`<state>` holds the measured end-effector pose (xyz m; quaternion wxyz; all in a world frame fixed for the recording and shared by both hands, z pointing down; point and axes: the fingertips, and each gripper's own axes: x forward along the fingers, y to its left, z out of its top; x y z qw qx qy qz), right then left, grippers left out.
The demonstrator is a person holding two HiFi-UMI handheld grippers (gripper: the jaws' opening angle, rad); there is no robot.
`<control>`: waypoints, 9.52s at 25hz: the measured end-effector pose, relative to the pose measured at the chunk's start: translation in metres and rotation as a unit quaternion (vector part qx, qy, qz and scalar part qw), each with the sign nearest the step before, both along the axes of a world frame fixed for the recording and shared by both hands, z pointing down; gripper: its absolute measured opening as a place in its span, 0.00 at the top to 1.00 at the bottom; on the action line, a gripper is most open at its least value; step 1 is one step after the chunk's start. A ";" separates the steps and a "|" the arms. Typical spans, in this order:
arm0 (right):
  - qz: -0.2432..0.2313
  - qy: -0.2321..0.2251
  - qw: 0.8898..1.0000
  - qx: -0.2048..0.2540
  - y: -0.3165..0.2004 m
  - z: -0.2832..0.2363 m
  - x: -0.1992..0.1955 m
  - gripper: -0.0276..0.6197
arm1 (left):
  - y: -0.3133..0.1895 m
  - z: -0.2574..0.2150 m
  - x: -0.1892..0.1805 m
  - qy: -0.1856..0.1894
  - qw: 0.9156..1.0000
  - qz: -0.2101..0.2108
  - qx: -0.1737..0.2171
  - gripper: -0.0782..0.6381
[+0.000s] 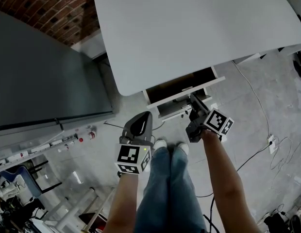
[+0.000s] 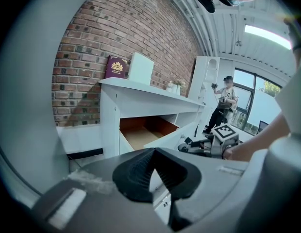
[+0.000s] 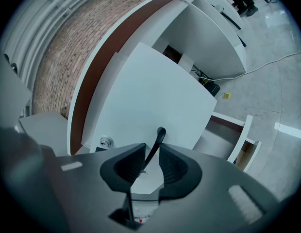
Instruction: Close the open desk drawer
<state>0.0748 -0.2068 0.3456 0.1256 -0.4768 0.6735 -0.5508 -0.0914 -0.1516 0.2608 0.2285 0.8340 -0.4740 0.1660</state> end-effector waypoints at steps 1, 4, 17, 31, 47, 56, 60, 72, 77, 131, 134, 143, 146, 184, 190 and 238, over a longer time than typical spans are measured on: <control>0.001 0.002 1.000 0.000 -0.002 0.000 -0.001 0.84 | -0.001 0.000 0.000 0.000 1.000 0.001 0.000 0.89; 0.006 0.010 1.000 0.000 -0.009 0.000 -0.005 0.84 | -0.005 -0.001 -0.003 0.001 1.000 0.001 0.002 0.89; 0.025 0.015 0.999 0.013 -0.048 0.000 -0.021 0.84 | -0.022 -0.003 -0.020 -0.004 1.000 -0.005 0.001 0.89; 0.045 0.014 0.999 0.026 -0.089 0.001 -0.028 0.82 | -0.035 0.006 -0.037 -0.010 1.000 -0.012 -0.009 0.89; 0.073 0.004 0.997 0.009 -0.104 0.005 -0.033 0.80 | -0.039 0.013 -0.038 -0.007 1.000 -0.007 -0.015 0.89; 0.087 0.020 0.996 -0.025 -0.068 0.018 -0.013 0.80 | -0.036 0.022 -0.027 0.000 1.000 0.011 -0.019 0.89; 0.089 0.028 0.995 -0.038 -0.041 0.030 0.004 0.81 | -0.032 0.026 -0.014 0.002 1.000 0.017 -0.019 0.89; 0.087 0.034 0.993 -0.068 0.036 0.065 0.042 0.81 | 0.011 0.041 0.022 0.001 1.000 0.016 -0.022 0.89; 0.083 0.029 0.994 -0.068 0.059 0.081 0.049 0.81 | 0.030 0.058 0.035 0.001 1.000 0.011 -0.014 0.89; -0.049 -0.100 0.977 0.180 0.046 0.213 0.033 0.86 | -0.052 0.134 -0.004 -0.055 0.954 -0.084 0.282 0.89; -0.045 -0.106 0.977 0.181 0.044 0.209 0.033 0.86 | -0.051 0.131 -0.008 -0.052 0.953 -0.089 0.284 0.89; -0.034 -0.079 0.981 0.172 0.039 0.196 0.033 0.84 | -0.048 0.122 -0.009 -0.047 0.952 -0.098 0.287 0.89; -0.013 -0.064 0.989 0.133 0.040 0.199 0.036 0.83 | -0.047 0.120 -0.007 -0.049 0.951 -0.099 0.288 0.89; 0.033 -0.047 0.991 0.121 -0.022 0.181 0.010 0.85 | -0.054 0.137 -0.027 -0.047 0.952 -0.117 0.279 0.89; 0.035 -0.039 0.991 0.121 -0.038 0.182 0.006 0.85 | -0.059 0.141 -0.031 -0.043 0.952 -0.123 0.277 0.89; 0.058 -0.017 0.993 0.100 -0.078 0.195 0.007 0.79 | -0.062 0.161 -0.013 -0.010 0.961 -0.096 0.259 0.89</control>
